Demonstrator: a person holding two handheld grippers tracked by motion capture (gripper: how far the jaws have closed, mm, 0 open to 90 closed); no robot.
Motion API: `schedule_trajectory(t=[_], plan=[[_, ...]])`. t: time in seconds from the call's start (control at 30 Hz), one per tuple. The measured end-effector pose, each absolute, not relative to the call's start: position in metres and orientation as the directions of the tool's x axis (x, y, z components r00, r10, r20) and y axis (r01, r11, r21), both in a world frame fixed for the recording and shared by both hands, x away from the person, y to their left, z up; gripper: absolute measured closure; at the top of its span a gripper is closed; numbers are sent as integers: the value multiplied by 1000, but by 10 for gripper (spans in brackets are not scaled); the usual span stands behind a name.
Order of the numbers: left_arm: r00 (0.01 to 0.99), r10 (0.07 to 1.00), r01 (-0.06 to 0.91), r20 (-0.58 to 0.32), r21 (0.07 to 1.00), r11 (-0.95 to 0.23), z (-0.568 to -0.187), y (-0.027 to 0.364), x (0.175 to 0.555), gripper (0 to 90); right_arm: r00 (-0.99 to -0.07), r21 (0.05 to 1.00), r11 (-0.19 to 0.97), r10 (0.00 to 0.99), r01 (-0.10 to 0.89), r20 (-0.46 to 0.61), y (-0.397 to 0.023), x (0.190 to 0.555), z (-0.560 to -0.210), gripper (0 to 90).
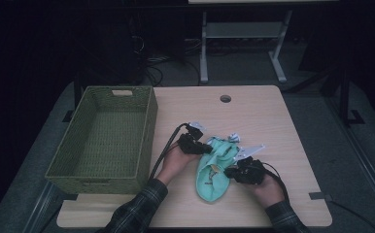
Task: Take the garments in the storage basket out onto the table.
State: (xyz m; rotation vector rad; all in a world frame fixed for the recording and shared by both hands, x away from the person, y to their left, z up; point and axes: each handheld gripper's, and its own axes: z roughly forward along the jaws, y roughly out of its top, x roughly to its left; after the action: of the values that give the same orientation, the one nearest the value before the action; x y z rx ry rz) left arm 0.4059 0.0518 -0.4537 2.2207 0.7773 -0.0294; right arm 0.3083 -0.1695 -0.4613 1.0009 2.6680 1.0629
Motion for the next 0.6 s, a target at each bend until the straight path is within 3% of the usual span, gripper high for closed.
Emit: schedule_trajectory(t=[0.47,0.6], plan=[[813,532,531,-238,678,-508,-450,55,403,867,-756,677,491,637,548,151,-179,310,-457,795],[815,532,526,-231,681,-509,-449,56,403,868,-762,657,517,632,548,139,-178,312,-460,857]])
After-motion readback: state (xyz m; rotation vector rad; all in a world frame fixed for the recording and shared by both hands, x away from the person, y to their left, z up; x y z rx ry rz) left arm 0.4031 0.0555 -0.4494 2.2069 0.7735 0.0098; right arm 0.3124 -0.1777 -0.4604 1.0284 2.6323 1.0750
